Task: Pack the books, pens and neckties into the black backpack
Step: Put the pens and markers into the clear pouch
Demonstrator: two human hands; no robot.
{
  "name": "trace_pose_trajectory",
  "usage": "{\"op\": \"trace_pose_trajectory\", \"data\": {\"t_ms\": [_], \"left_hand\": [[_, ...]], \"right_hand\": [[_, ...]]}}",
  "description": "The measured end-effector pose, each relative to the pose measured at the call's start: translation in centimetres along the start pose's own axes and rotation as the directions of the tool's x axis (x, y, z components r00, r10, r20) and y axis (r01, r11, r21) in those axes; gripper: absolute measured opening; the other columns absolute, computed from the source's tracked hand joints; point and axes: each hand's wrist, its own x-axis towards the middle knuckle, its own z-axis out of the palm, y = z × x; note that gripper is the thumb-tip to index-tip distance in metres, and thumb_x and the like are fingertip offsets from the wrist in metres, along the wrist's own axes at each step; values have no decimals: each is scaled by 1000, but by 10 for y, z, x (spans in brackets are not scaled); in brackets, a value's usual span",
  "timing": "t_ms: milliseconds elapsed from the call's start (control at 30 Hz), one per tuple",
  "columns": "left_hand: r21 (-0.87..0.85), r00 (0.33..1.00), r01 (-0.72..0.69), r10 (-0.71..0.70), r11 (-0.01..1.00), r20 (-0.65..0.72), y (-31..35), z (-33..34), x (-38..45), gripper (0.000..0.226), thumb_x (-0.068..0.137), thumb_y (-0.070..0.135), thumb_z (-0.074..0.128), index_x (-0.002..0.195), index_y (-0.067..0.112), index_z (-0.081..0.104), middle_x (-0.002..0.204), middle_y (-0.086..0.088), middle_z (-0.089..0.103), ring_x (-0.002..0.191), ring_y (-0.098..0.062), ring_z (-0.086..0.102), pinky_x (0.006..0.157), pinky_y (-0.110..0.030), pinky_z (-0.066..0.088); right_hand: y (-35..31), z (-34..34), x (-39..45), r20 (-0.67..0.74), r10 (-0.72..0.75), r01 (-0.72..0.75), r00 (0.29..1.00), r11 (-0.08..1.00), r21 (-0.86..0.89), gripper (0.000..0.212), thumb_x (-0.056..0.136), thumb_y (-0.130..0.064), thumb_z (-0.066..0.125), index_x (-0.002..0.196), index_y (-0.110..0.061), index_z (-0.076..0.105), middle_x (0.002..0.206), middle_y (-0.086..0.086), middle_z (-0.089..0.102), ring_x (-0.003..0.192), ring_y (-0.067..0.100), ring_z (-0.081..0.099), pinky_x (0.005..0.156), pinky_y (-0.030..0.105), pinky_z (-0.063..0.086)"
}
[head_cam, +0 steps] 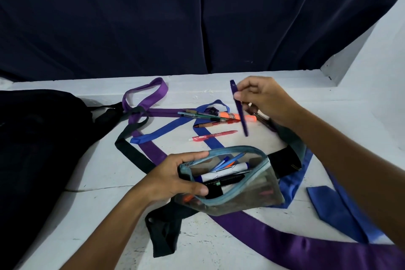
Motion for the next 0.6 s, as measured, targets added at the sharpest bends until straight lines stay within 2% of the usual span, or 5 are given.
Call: {"op": "trace_pose_trajectory", "data": {"t_ms": [100,233,367,533,600], "left_hand": [[-10,1000,-18,18,1000,-3,-1,1,0,77,58,-12,79,127,15,61,116,-3,72,107,-13,68,76,-20,55],[-3,999,-43,43,999,0,-2,1,0,70,57,-6,80,123,12,63,109,-2,74,101,-14,70,75,-20,54],[12,998,-65,65,998,19,0,1,-1,70,60,-5,79,126,11,61,116,-3,72,108,-14,68,79,-21,54],[6,999,-32,32,999,-19,-2,0,0,75,61,-10,80,129,15,60,117,-3,71,105,-11,68,75,-19,54],[16,999,-26,27,1000,-26,-2,1,0,74,64,-15,78,130,15,60,116,-1,72,104,-10,69,74,-19,54]], "right_hand": [[-27,9,-17,306,-24,-22,952,989,146,6,93,-5,60,98,-3,63,75,0,70,60,10,57,52,20,40],[-27,32,-30,607,50,75,793,981,-179,10,89,-13,69,96,-6,69,81,13,70,66,17,57,61,23,45],[-17,49,-34,706,176,221,686,874,-433,10,89,-23,70,91,-15,75,83,6,71,75,25,62,67,25,46],[16,42,8,378,33,142,925,893,-426,24,92,4,52,99,-5,74,86,2,66,77,12,60,64,16,46],[37,43,23,263,4,138,965,844,-519,27,93,3,53,104,-7,74,95,0,64,89,13,58,70,13,41]]}}
